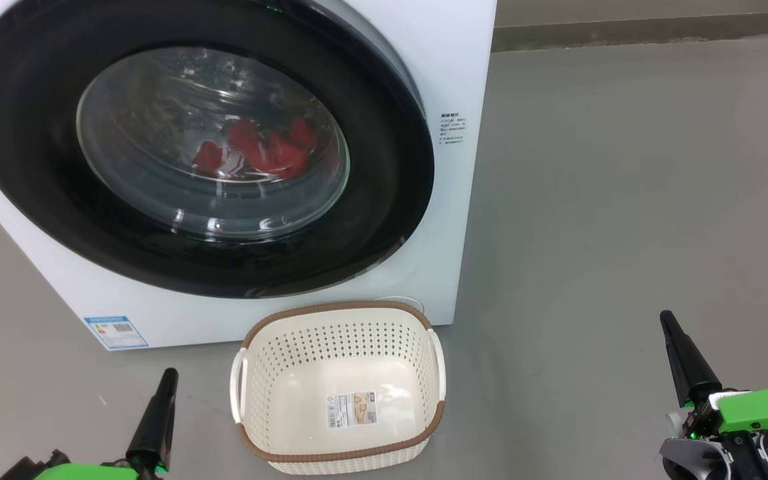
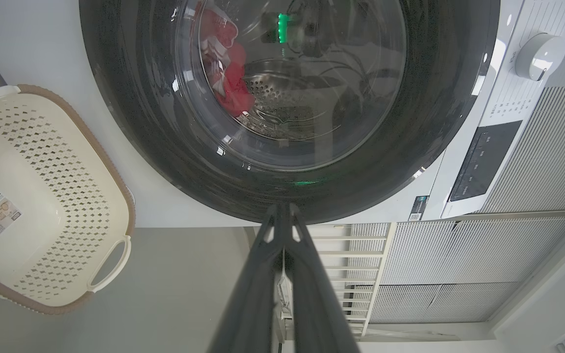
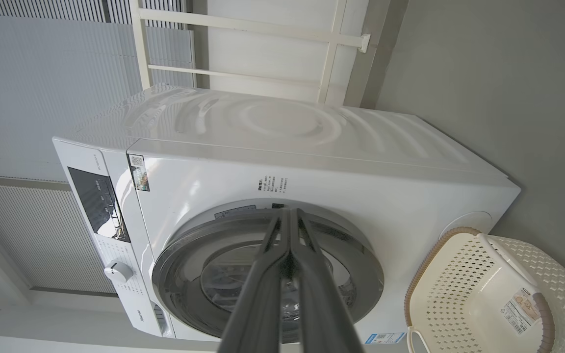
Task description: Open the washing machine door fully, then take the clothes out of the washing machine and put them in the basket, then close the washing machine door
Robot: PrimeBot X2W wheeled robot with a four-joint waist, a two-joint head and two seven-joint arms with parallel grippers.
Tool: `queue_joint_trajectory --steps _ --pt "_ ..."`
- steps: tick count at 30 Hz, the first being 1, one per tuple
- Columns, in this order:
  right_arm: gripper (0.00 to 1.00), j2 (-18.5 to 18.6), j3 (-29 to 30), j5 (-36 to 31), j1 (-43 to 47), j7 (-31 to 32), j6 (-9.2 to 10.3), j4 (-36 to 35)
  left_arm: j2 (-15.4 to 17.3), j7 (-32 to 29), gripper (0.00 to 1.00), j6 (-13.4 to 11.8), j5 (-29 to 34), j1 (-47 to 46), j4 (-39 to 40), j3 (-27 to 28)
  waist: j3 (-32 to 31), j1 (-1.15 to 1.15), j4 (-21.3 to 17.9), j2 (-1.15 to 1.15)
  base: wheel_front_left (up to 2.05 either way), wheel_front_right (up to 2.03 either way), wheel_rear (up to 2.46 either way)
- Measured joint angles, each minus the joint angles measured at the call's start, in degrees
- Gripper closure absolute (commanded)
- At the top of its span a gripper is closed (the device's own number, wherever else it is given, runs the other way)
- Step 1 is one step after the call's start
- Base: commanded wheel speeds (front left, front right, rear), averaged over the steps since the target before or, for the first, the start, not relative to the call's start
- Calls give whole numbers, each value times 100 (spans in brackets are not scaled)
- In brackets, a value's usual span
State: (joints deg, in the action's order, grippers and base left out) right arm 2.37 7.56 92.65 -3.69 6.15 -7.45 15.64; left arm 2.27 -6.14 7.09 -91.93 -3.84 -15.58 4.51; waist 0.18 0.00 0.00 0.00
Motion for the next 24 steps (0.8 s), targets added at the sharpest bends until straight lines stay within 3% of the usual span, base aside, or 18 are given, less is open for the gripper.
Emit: queue_joint_trajectory --steps 24 --pt "100 0 0 0 0 0 0 0 0 0 100 0 0 0 0 0 0 0 0 0 0 0 0"
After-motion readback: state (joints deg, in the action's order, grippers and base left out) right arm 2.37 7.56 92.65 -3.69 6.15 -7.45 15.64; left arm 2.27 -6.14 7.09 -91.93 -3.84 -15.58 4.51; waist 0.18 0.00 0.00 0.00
